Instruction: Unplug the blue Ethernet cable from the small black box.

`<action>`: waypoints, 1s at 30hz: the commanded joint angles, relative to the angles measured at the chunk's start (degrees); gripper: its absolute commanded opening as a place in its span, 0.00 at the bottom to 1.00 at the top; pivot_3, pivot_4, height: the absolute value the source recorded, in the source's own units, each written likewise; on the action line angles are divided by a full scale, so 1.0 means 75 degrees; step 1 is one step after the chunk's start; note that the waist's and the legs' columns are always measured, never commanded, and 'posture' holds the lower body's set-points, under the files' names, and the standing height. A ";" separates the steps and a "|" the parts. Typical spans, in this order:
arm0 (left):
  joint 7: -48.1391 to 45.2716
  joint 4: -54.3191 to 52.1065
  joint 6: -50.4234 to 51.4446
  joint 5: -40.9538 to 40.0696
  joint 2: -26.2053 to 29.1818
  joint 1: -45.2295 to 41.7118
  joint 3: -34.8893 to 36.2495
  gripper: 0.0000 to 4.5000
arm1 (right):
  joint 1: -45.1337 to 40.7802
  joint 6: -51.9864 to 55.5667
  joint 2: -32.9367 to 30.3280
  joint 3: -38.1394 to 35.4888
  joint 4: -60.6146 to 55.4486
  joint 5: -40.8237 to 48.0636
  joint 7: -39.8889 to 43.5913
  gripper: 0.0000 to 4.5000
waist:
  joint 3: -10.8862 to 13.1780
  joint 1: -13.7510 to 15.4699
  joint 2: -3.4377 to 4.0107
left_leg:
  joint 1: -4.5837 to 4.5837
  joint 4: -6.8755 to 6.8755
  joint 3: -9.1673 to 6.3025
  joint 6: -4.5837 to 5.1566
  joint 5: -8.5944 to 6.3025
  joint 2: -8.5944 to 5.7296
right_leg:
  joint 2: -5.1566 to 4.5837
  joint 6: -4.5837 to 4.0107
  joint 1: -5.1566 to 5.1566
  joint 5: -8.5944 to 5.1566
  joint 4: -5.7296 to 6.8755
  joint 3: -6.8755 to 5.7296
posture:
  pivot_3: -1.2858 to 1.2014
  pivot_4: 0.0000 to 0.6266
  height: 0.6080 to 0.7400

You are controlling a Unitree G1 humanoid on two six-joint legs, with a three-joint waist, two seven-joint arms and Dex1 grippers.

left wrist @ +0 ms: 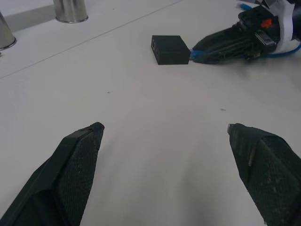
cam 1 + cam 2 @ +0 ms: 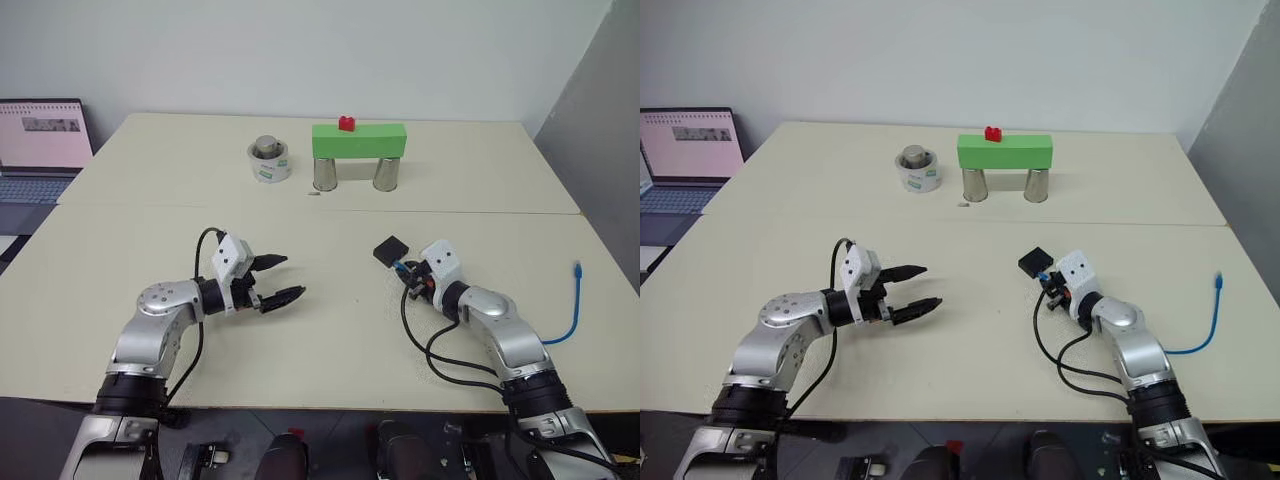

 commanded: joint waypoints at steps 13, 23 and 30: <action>-0.1275 -0.0233 0.2964 -0.1823 0.0311 -0.0818 0.0261 1.00 | -0.0086 -0.4924 -0.1774 0.1715 -0.1772 -0.2526 0.0920 0.03 | 0.0005 -0.0086 -0.0002 | -0.0004 -0.0002 -0.0001 0.0001 -0.0001 0.0002 | 0.0004 0.0001 -0.0008 -0.0001 0.0000 -0.0001 | 0.52 0.24 1.00; -0.1167 -0.0447 0.3198 -0.1822 0.0038 -0.0857 0.0019 1.00 | -0.0506 -0.5644 -0.1380 0.1810 -0.1416 -0.2646 0.0885 0.03 | 0.0008 -0.0080 -0.0008 | -0.0001 0.0002 -0.0004 -0.0001 0.0000 0.0002 | 0.0004 -0.0001 -0.0007 0.0000 0.0008 0.0001 | 0.52 0.24 1.00; -0.1108 -0.0374 0.3221 -0.1917 -0.0217 -0.0807 0.0087 0.75 | -0.0691 -0.5979 -0.1252 0.1814 -0.1268 -0.2762 0.0865 0.03 | 0.0008 -0.0058 -0.0008 | -0.0003 0.0003 0.0000 -0.0001 0.0001 0.0001 | 0.0001 -0.0003 -0.0007 0.0000 0.0005 0.0003 | 0.52 0.24 1.00</action>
